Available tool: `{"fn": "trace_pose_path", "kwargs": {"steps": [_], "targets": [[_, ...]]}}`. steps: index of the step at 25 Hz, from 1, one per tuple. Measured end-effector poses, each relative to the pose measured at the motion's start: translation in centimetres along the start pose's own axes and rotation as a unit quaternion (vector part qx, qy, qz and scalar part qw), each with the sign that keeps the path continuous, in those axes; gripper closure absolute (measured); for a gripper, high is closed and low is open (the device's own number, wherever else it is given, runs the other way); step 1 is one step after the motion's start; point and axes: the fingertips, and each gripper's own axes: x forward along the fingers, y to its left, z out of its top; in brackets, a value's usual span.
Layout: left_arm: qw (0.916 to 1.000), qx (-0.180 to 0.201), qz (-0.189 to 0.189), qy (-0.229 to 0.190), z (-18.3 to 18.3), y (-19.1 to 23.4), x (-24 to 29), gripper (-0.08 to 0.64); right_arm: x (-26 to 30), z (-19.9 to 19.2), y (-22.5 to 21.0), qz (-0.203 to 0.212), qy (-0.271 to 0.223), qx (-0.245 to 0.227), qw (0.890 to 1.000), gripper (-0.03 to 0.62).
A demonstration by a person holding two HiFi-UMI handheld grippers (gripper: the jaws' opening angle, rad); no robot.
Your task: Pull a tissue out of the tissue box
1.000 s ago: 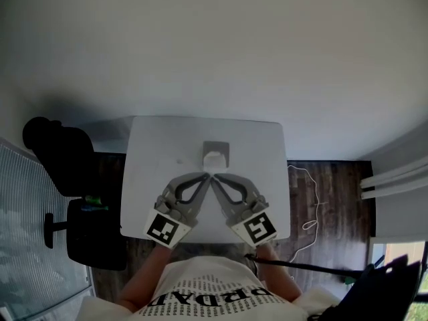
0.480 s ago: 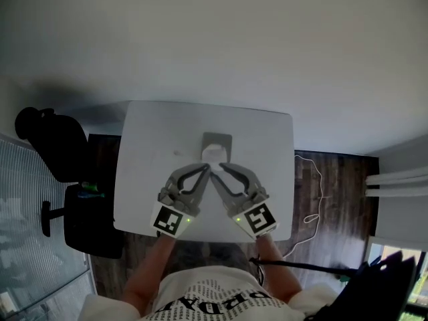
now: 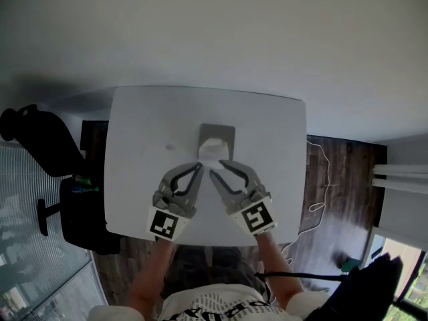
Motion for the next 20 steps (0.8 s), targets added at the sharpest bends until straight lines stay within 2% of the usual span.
{"fn": "trace_pose_path", "kwargs": {"steps": [10, 20], "targets": [[0.9998, -0.001, 0.007, 0.018, -4.5, 1.4, 1.1, 0.563, 2.9, -5.2, -1.4, -0.005, 0.044, -0.02, 0.999, 0.456], [0.9994, -0.025, 0.008, 0.023, -7.0, 1.7, 0.9, 0.563, 4.0, -9.1, -1.9, -0.024, 0.08, -0.027, 0.996, 0.44]]}}
